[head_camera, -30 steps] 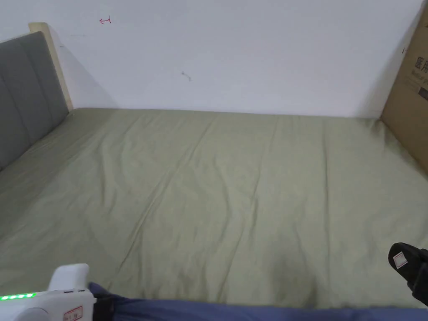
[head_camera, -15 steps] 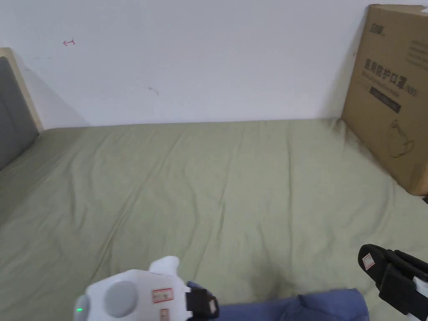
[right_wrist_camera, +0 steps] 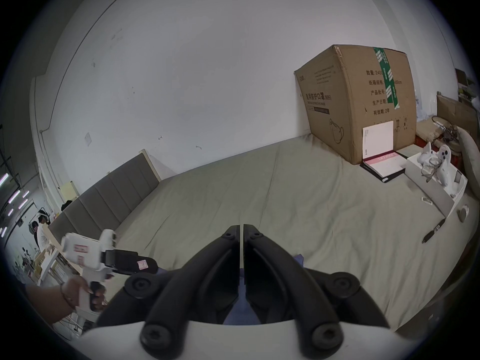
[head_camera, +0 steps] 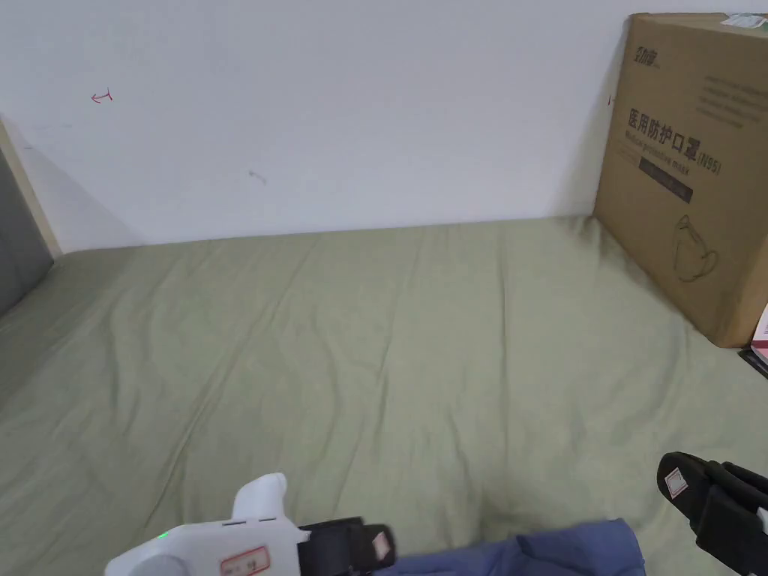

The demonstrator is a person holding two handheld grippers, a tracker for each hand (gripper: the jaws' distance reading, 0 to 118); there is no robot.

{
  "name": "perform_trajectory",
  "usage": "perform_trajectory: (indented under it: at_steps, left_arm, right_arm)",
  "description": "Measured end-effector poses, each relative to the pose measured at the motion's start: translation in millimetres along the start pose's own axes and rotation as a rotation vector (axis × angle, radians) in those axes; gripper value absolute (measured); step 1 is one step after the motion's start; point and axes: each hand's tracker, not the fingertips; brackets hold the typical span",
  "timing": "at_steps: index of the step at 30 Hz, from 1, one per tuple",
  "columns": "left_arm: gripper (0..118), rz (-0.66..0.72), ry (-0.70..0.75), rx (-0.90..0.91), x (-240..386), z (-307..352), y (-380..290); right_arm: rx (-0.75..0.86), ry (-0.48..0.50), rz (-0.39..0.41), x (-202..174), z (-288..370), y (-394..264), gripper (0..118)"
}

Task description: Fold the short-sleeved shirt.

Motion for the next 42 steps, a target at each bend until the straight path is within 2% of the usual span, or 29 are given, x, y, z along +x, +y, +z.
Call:
perform_trajectory:
  at_steps: [1,2,5,10,13,16,19,24,25,26,27,28,29,32,35,38,40,42]
  left_arm:
    - [0,-0.063,0.038,-0.015,5.4,5.8,-1.9]
    - [0,-0.14,0.106,-0.01,12.1,7.5,-6.1]
    - [0,-0.222,0.126,-0.126,19.7,-13.5,-14.6]
    - [0,-0.238,0.128,-0.316,26.3,-102.1,-37.8]
    - [0,-0.224,0.148,-0.454,22.3,-146.2,-55.7]
    - [0,-0.078,-0.093,-0.439,22.1,-146.8,-52.9]
    - [0,0.089,-0.274,-0.385,9.0,-120.8,-49.6]
    - [0,0.209,-0.287,-0.142,-50.0,-34.1,-28.2]
    - [6,0.243,-0.309,-0.102,-70.9,-13.9,-22.2]
    - [23,0.27,-0.323,-0.082,-88.5,2.4,-18.2]
    - [52,0.289,-0.309,-0.08,-105.0,18.2,-15.4]
    - [100,0.302,-0.283,-0.082,-118.2,28.1,-12.3]
    - [118,0.309,-0.244,-0.089,-131.7,37.0,-11.4]
    - [118,0.351,-0.179,-0.062,-172.2,60.8,-10.5]
    - [118,0.468,-0.187,-0.087,-207.5,37.3,-21.9]
    - [118,0.578,-0.359,-0.17,-217.4,-5.9,-35.5]
    - [118,0.538,-0.476,-0.123,-208.1,-22.2,-33.1]
    - [118,0.572,-0.566,-0.148,-203.2,-47.1,-36.8]
  right_arm:
    - [0.002,0.002,0.007,-0.7,0.0,0.5,2]
    - [0.005,0.003,0.013,-2.4,0.2,0.6,2]
    - [0.017,-0.009,0.021,-5.7,-1.6,-0.3,2]
    - [-0.009,0.004,-0.009,-6.6,-5.7,-1.1,2]
    - [-0.047,-0.044,0.02,-9.4,-7.6,-3.4,2]
    - [-0.066,-0.051,0.037,-9.2,-7.8,-5.6,2]
    - [-0.075,-0.037,0.028,-7.8,-8.0,-6.9,2]
    - [-0.08,-0.032,0.022,-10.0,-14.7,-6.7,2]
    - [-0.082,-0.03,0.021,-11.4,-15.8,-6.9,2]
    - [-0.085,-0.026,0.022,-12.6,-17.0,-7.2,2]
    - [-0.09,-0.023,0.024,-14.2,-18.6,-7.5,2]
    - [-0.095,-0.022,0.029,-16.5,-20.7,-8.1,2]
    - [-0.1,-0.021,0.033,-18.8,-22.7,-8.7,2]
    - [-0.117,-0.012,0.033,-22.1,-27.7,-10.5,2]
    - [-0.14,-0.004,0.015,-22.7,-33.5,-11.8,2]
    - [-0.156,-0.021,0.022,-26.1,-36.5,-12.8,2]
    - [-0.167,-0.026,0.025,-28.2,-37.4,-12.6,2]
    - [-0.177,-0.027,0.033,-30.8,-38.1,-12.6,2]
